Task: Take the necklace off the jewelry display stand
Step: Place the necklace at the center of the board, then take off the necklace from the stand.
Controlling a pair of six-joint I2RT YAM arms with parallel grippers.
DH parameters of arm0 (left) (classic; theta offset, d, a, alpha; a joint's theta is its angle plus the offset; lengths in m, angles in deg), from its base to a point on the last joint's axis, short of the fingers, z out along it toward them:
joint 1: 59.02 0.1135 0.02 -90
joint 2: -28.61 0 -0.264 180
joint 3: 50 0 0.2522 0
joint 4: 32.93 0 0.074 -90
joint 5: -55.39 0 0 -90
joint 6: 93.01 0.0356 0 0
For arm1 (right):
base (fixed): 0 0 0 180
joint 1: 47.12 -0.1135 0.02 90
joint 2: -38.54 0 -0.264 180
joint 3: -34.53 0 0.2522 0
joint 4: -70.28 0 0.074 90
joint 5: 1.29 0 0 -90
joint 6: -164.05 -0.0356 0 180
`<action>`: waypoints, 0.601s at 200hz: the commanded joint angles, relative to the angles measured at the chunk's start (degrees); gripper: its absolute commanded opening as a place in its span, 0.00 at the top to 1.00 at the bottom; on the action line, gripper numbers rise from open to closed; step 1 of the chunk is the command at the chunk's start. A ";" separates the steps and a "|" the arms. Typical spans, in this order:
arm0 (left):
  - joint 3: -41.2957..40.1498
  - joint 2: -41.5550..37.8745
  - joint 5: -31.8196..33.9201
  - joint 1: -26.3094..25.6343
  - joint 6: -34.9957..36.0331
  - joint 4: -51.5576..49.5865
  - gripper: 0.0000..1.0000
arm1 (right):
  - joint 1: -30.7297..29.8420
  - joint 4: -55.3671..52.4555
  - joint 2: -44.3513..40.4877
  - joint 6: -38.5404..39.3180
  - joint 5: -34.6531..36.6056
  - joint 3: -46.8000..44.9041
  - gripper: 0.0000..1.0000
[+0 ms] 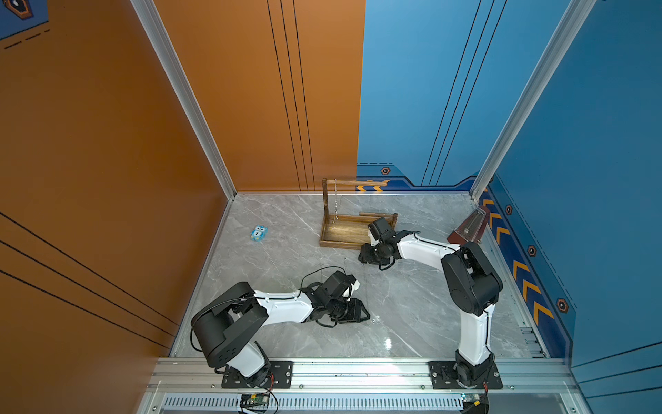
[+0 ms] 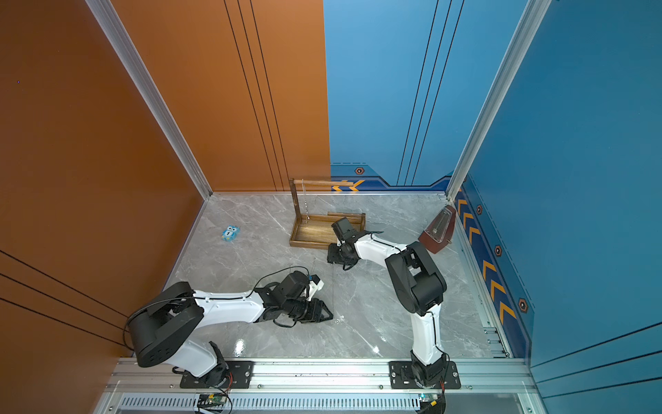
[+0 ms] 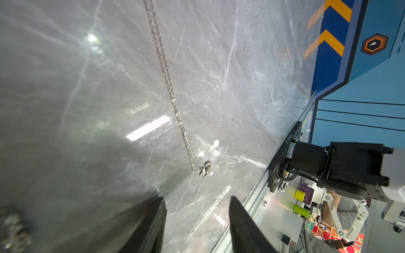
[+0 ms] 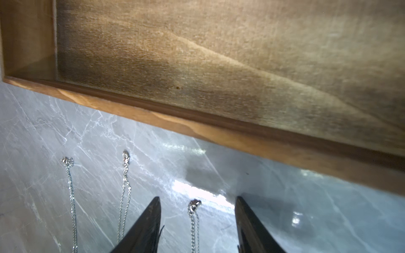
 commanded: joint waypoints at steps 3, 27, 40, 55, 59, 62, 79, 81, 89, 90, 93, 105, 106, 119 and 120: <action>-0.93 -1.61 1.15 0.59 1.04 -1.75 0.45 | 0.22 0.99 -6.08 -0.56 -0.56 -0.52 0.42; -0.74 -2.73 1.34 0.52 1.36 -1.74 0.36 | 0.39 1.67 -10.60 -0.56 0.29 -2.68 0.42; -0.81 -4.18 1.92 0.52 1.72 -1.74 0.30 | 0.64 2.36 -13.81 -0.45 1.32 -4.84 0.42; -1.06 -6.23 2.56 0.50 2.29 -1.82 0.16 | 1.33 4.65 -18.79 -0.77 3.78 -9.16 0.42; -1.10 -6.78 2.68 0.54 2.46 -1.75 0.09 | 1.63 5.74 -20.45 -1.17 4.57 -10.78 0.42; -1.12 -7.24 2.82 0.50 2.57 -1.81 0.04 | 1.84 6.48 -21.83 -1.44 5.16 -12.03 0.42; -1.50 -9.41 3.37 0.58 3.38 -1.74 0.02 | 3.22 11.93 -29.84 -2.47 8.15 -20.29 0.37; -1.55 -9.68 3.56 0.58 3.43 -1.74 0.02 | 3.43 12.32 -30.44 -2.53 8.39 -21.09 0.37; -1.80 -10.54 3.87 0.68 3.73 -1.74 0.02 | 4.30 13.27 -33.87 -2.51 9.34 -23.93 0.36; -1.80 -10.66 3.93 0.72 3.78 -1.74 0.01 | 4.41 13.30 -34.27 -2.50 9.45 -24.11 0.36; -1.83 -10.99 4.06 0.75 3.83 -1.81 0.02 | 4.80 13.59 -35.19 -2.51 9.73 -24.94 0.36; -2.13 -12.02 4.57 0.89 4.09 -1.74 0.02 | 6.55 14.48 -39.76 -2.57 10.58 -29.21 0.35; -2.19 -12.14 4.59 0.91 4.14 -1.74 0.02 | 6.72 14.61 -40.12 -2.58 10.55 -29.56 0.35; -2.33 -13.05 4.88 1.26 4.34 -1.74 0.02 | 8.87 15.80 -44.83 -2.67 10.82 -34.04 0.34; -2.33 -13.14 4.92 1.27 4.35 -1.74 0.02 | 9.07 15.84 -45.20 -2.67 10.84 -34.39 0.34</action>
